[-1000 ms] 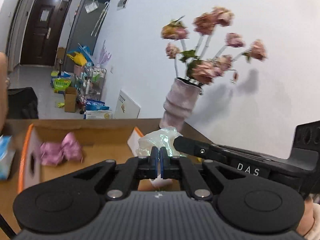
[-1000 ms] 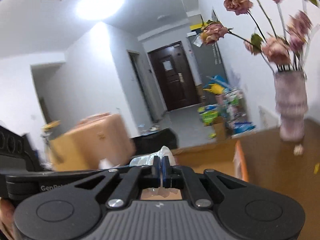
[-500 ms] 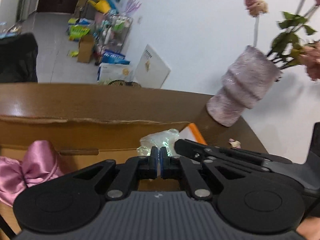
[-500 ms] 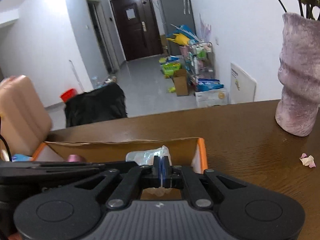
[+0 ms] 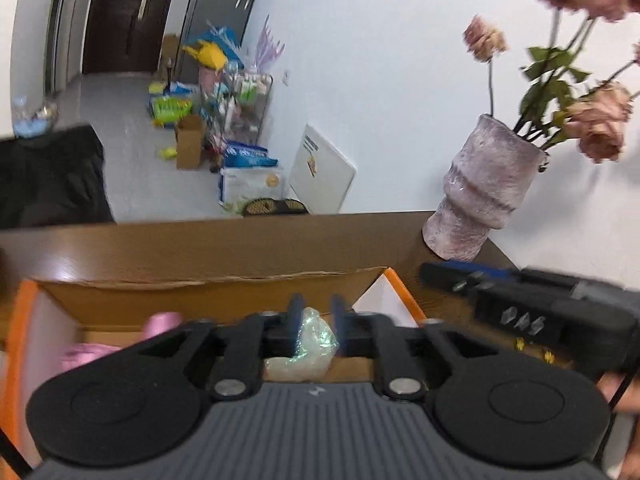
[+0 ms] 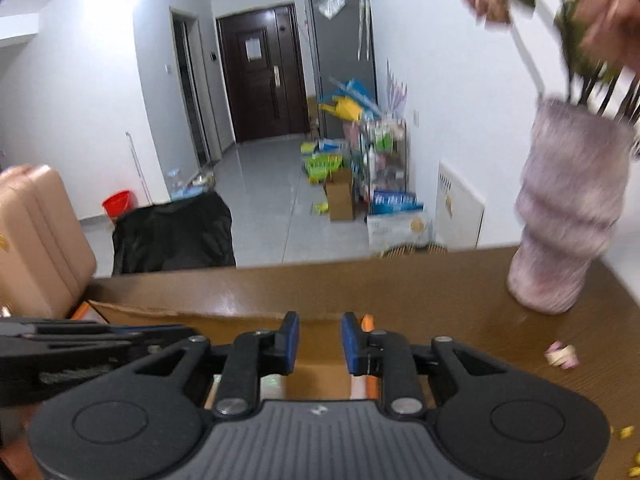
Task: Organize soft objects
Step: 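Open both tools to drop the bag beside the bow, then move both tools to the pink-brown sponge block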
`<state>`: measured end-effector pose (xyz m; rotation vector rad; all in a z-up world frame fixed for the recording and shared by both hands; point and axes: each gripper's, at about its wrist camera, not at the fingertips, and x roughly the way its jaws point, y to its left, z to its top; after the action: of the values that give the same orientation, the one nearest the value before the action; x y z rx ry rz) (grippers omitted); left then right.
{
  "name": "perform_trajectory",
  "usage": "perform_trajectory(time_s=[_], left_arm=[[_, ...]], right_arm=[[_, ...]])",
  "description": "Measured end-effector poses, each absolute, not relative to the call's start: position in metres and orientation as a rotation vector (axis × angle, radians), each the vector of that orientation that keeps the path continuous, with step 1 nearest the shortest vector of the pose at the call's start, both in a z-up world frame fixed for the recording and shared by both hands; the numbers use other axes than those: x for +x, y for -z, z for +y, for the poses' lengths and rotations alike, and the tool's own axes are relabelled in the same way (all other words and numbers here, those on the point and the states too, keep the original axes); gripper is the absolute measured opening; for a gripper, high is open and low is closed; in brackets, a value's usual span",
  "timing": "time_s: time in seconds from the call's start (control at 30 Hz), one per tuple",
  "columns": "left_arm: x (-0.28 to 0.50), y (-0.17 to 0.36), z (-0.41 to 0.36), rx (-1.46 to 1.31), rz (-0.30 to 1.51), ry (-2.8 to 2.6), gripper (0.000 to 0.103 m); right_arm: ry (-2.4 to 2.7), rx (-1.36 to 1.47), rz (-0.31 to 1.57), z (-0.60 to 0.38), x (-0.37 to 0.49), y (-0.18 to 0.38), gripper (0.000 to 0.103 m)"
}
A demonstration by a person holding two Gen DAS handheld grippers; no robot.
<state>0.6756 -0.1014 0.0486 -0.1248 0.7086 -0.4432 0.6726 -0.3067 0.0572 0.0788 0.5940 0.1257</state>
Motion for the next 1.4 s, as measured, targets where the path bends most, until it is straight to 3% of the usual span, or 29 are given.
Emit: perform_trajectory(time_s=[0.03, 0.2, 0.43, 0.57, 0.73, 1.0, 1.1, 1.23, 1.4], left_arm=[[0.667, -0.058, -0.097, -0.099, 0.706, 0.439, 0.068], [0.607, -0.107, -0.069, 0.012, 0.611, 0.363, 0.066], [0.516, -0.169, -0.022, 0.054, 0.482, 0.269, 0.078], [0.465, -0.183, -0.003, 0.013, 0.405, 0.198, 0.085], [0.371, -0.159, 0.013, -0.006, 0.263, 0.078, 0.093], [0.216, -0.090, 0.030, 0.049, 0.112, 0.007, 0.103], [0.176, -0.062, 0.029, 0.048, 0.110, 0.016, 0.103], [0.149, -0.029, 0.037, -0.019, 0.214, 0.054, 0.103], [0.147, -0.017, 0.038, 0.003, 0.275, 0.084, 0.103]], right_arm=[[-0.129, 0.078, 0.584, -0.310, 0.663, -0.067, 0.032], [-0.138, 0.056, 0.514, -0.321, 0.602, -0.118, 0.038], [-0.152, 0.001, 0.413, -0.323, 0.509, -0.173, 0.055], [-0.160, -0.007, 0.362, -0.322, 0.464, -0.178, 0.059], [-0.207, 0.012, 0.243, -0.311, 0.377, -0.150, 0.075], [-0.216, -0.022, 0.135, -0.282, 0.248, -0.087, 0.087], [-0.227, 0.007, 0.147, -0.274, 0.206, -0.062, 0.089], [-0.263, 0.051, 0.205, -0.271, 0.163, -0.030, 0.101], [-0.294, 0.061, 0.277, -0.265, 0.142, -0.010, 0.101]])
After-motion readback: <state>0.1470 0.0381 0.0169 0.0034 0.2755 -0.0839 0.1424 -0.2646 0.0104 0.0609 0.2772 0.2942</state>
